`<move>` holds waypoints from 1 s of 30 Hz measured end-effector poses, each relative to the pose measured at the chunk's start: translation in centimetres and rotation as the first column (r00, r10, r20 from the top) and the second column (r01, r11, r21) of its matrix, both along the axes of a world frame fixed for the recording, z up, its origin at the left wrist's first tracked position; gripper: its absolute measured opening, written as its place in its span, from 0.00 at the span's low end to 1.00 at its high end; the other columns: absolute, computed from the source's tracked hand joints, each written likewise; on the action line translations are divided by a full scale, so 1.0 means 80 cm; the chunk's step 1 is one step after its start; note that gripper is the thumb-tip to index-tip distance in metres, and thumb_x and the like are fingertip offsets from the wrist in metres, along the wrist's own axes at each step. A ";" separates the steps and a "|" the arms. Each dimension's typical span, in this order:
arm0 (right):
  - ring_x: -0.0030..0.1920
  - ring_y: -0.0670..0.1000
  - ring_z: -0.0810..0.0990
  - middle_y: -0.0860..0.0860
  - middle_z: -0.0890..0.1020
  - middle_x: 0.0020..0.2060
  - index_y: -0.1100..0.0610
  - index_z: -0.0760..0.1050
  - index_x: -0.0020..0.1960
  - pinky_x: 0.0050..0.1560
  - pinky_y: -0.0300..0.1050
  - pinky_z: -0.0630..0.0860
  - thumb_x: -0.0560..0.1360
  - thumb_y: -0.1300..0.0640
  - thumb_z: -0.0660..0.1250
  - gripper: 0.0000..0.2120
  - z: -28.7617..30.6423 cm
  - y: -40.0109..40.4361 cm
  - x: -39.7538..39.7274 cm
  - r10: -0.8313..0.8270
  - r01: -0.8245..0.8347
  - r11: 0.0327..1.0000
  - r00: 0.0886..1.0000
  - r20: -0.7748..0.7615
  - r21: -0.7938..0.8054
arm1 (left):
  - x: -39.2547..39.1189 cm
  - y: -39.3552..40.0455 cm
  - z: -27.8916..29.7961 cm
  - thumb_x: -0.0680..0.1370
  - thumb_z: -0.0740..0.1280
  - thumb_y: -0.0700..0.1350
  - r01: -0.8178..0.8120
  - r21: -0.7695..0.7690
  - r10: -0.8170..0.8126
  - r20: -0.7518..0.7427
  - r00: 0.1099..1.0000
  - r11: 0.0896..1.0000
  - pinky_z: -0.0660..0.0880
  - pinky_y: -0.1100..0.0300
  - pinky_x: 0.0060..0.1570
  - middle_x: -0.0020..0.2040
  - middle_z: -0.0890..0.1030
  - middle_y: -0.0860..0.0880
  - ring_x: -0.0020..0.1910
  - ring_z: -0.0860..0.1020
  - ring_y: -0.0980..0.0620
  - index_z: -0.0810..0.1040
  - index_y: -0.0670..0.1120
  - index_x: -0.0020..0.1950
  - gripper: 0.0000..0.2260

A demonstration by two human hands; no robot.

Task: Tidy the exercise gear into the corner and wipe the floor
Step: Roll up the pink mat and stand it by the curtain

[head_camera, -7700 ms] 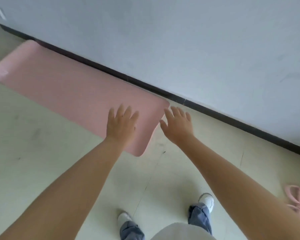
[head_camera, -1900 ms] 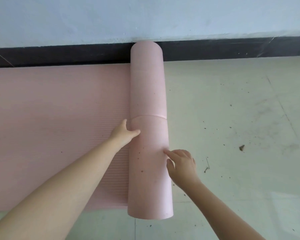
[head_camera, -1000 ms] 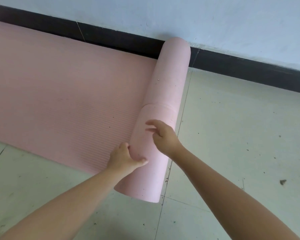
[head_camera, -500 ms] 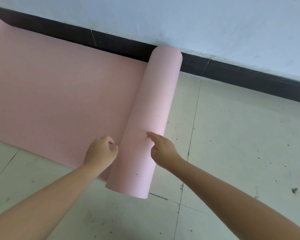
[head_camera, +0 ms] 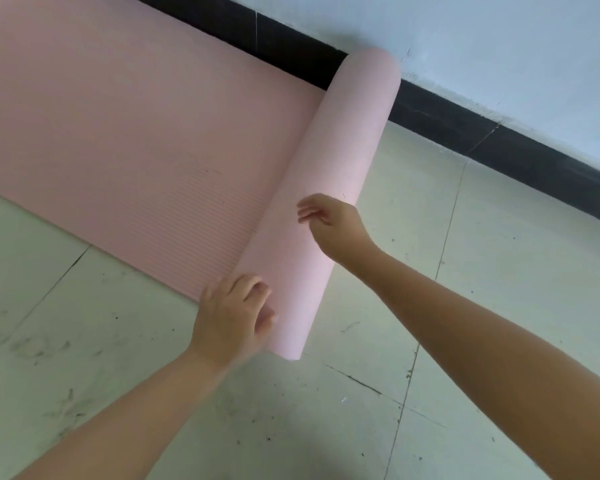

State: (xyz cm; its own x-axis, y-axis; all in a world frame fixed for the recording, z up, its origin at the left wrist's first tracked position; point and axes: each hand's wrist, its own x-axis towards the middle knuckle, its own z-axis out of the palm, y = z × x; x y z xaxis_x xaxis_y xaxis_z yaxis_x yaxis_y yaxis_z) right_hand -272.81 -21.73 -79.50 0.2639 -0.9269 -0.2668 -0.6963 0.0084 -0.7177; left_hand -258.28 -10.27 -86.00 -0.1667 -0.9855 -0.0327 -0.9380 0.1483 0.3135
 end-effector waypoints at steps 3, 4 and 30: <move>0.48 0.60 0.82 0.59 0.85 0.45 0.66 0.81 0.49 0.50 0.45 0.76 0.68 0.69 0.53 0.20 -0.021 0.032 -0.025 0.106 -0.177 0.942 0.963 -0.249 -0.284 | 0.044 -0.006 -0.004 0.68 0.58 0.53 -0.063 0.103 0.063 0.007 0.998 0.993 0.79 0.49 0.41 0.43 0.86 0.45 0.45 0.80 0.44 0.85 0.43 0.43 0.20; 0.44 0.59 0.84 0.57 0.86 0.42 0.64 0.83 0.46 0.47 0.47 0.78 0.65 0.67 0.53 0.20 -0.032 0.047 -0.030 0.221 -0.331 0.887 0.916 -0.335 -0.322 | 0.059 -0.010 -0.005 0.69 0.57 0.53 -0.090 0.140 0.091 0.004 0.996 0.986 0.79 0.47 0.42 0.45 0.86 0.43 0.44 0.83 0.41 0.86 0.43 0.44 0.21; 0.77 0.53 0.50 0.52 0.50 0.77 0.59 0.56 0.75 0.74 0.46 0.57 0.78 0.68 0.56 0.27 0.005 -0.002 0.191 0.721 -0.789 0.591 0.424 -0.548 0.167 | 0.179 -0.036 0.055 0.78 0.64 0.43 -0.587 0.769 0.955 -0.295 0.022 0.251 0.72 0.57 0.44 0.50 0.79 0.39 0.50 0.78 0.42 0.77 0.36 0.56 0.12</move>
State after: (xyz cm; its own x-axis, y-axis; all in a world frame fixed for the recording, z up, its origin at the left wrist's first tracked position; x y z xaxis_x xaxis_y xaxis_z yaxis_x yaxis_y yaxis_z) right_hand -257.54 -21.92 -79.07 0.7243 -0.4545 -0.5186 -0.6213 -0.7563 -0.2049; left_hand -243.93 -13.15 -81.58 0.5488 -0.4119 -0.7274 0.1459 -0.8096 0.5686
